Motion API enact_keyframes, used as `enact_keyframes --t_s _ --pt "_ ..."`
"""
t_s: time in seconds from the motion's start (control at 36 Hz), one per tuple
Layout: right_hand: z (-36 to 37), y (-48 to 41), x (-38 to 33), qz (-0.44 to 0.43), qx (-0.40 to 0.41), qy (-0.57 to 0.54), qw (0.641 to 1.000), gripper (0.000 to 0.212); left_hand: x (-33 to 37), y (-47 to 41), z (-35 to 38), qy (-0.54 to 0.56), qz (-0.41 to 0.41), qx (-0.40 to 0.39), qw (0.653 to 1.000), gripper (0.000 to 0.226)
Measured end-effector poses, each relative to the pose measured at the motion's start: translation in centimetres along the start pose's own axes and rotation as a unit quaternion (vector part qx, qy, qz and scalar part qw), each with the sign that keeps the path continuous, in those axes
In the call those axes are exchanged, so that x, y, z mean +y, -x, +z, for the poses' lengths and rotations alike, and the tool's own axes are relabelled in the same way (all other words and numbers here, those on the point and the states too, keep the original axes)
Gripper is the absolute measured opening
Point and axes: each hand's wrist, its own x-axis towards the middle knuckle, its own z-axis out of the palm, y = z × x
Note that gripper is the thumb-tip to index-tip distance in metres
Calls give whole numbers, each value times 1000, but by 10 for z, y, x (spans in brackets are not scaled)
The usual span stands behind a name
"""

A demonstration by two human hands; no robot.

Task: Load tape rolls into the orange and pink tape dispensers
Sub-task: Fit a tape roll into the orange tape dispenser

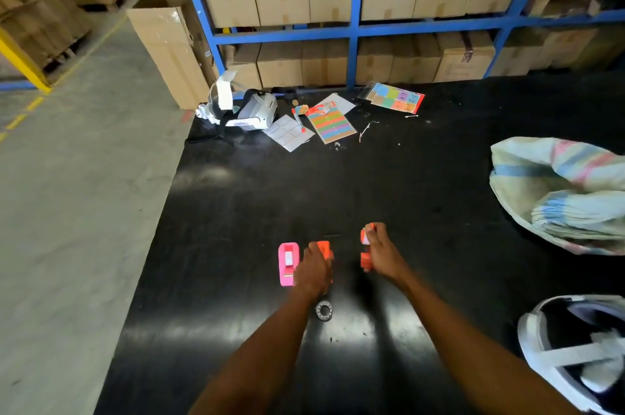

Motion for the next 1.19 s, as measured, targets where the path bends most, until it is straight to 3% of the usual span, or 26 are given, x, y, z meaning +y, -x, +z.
enact_keyframes --t_s 0.08,0.25,0.39,0.72,0.86,0.92,1.0,1.06,1.14,1.19 --pt "5 -1 3 9 -21 -35 999 28 4 -4 9 -98 6 22 995 44" --pt "10 -11 -1 -6 -60 -52 997 28 -1 -22 26 -198 -16 -25 980 49" --pt "16 -19 -1 -24 -78 -47 996 27 -4 -37 32 -210 -49 -61 975 51" --pt "24 -16 -2 -31 -78 -32 996 31 -6 -48 30 -204 -56 -55 976 47" --pt "26 -9 -5 -33 -67 -42 996 51 -8 -44 24 -260 3 -63 964 29" --pt "25 -4 -7 -40 -55 -36 997 53 -1 -35 14 -222 -3 -35 974 25" --pt "25 3 -8 -41 -50 -35 997 51 5 -28 5 -152 0 32 988 36" --pt "24 8 -6 -46 -48 -34 997 47 7 -25 0 -59 27 61 996 35" --pt "26 16 -2 -53 -46 -50 996 39 11 -17 -9 136 49 35 989 25" --pt "27 23 -1 -57 -39 -45 997 37 18 -6 -18 260 40 -2 965 26"
